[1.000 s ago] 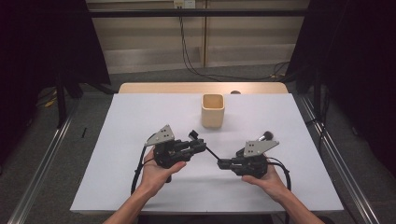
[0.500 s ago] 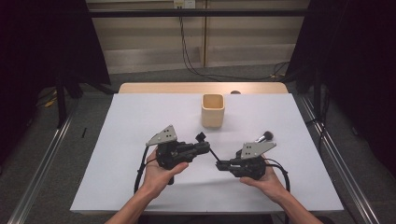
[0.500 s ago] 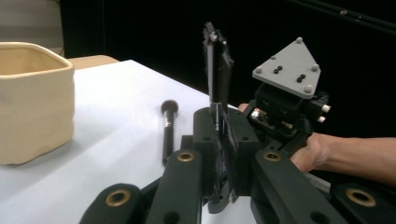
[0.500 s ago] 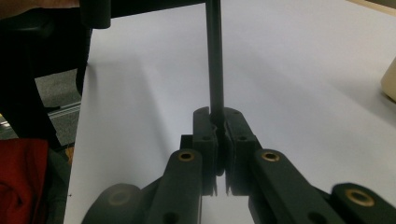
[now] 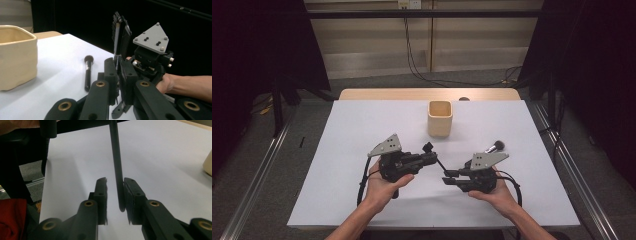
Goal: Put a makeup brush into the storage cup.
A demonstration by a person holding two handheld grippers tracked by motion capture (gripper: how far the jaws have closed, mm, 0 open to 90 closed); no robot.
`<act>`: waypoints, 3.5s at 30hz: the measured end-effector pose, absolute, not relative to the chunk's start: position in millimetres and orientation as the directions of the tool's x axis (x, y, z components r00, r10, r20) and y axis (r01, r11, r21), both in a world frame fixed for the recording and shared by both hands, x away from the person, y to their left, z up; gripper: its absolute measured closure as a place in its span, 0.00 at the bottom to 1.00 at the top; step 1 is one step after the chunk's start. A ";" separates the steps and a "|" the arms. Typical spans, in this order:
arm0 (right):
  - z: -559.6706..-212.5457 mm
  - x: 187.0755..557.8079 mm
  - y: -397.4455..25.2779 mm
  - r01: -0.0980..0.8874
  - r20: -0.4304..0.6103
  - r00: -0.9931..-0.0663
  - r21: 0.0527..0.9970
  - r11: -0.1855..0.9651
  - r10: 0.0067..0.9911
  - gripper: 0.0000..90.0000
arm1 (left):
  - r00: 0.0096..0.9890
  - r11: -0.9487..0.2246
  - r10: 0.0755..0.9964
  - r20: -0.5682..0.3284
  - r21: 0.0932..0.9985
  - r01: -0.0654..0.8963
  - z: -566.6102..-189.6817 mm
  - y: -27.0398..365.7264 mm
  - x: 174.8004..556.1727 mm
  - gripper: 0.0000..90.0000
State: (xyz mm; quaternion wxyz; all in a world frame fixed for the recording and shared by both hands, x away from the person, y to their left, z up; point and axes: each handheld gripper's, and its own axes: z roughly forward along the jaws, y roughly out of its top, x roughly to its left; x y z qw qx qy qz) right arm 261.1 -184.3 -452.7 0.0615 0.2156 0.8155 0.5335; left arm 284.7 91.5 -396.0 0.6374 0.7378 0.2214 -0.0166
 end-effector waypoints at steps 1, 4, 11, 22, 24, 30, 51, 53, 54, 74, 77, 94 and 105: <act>-452.6 261.3 -184.5 0.288 0.133 -0.899 0.897 0.334 0.417 0.78 | 0.901 -0.088 0.308 -0.306 0.934 0.347 -396.1 91.5 284.8 0.95; -452.0 261.6 -185.4 0.290 0.137 -0.897 0.900 0.325 0.419 0.71 | 0.899 -0.094 0.317 -0.302 0.933 0.346 -396.4 92.3 285.5 0.95; -451.3 262.3 -187.0 0.303 0.151 -0.890 0.901 0.310 0.430 0.51 | 0.898 -0.105 0.327 -0.294 0.933 0.344 -396.4 94.1 286.7 0.95; -449.1 265.1 -191.0 0.341 0.183 -0.856 0.903 0.261 0.484 0.20 | 0.892 -0.104 0.337 -0.301 0.930 0.353 -397.6 98.0 289.3 0.95; -448.8 265.9 -192.0 0.348 0.191 -0.848 0.904 0.248 0.495 0.15 | 0.891 -0.103 0.338 -0.302 0.929 0.354 -397.7 98.6 289.6 0.95; -448.7 265.2 -192.2 0.347 0.184 -0.830 0.909 0.229 0.526 0.04 | 0.892 -0.114 0.345 -0.291 0.931 0.348 -397.0 101.4 290.1 0.95; -444.7 260.6 -211.5 0.336 0.159 -0.741 0.929 0.155 0.652 0.05 | 0.874 -0.132 0.404 -0.270 0.928 0.348 -391.5 129.2 294.4 0.95; -444.8 259.7 -214.6 0.335 0.160 -0.747 0.929 0.159 0.645 0.04 | 0.872 -0.132 0.411 -0.268 0.928 0.347 -390.8 131.4 295.3 0.95; -445.1 259.3 -216.0 0.331 0.159 -0.745 0.932 0.151 0.648 0.04 | 0.870 -0.133 0.414 -0.267 0.928 0.348 -390.2 132.9 295.6 0.95; -451.4 236.9 -247.9 0.295 0.134 -0.639 0.952 0.081 0.758 0.03 | 0.844 -0.150 0.482 -0.235 0.927 0.344 -381.1 157.4 310.4 0.95; -453.1 234.2 -255.4 0.276 0.113 -0.614 0.958 0.079 0.781 0.03 | 0.839 -0.159 0.495 -0.228 0.925 0.345 -379.5 161.1 313.5 0.95; -457.2 218.4 -288.1 0.294 0.110 -0.519 0.954 0.056 0.848 0.02 | 0.820 -0.169 0.529 -0.216 0.921 0.352 -370.2 164.7 335.2 0.95; -460.0 215.2 -285.4 0.278 0.088 -0.525 0.958 0.073 0.846 0.01 | 0.818 -0.163 0.536 -0.210 0.925 0.344 -365.8 151.8 351.8 0.95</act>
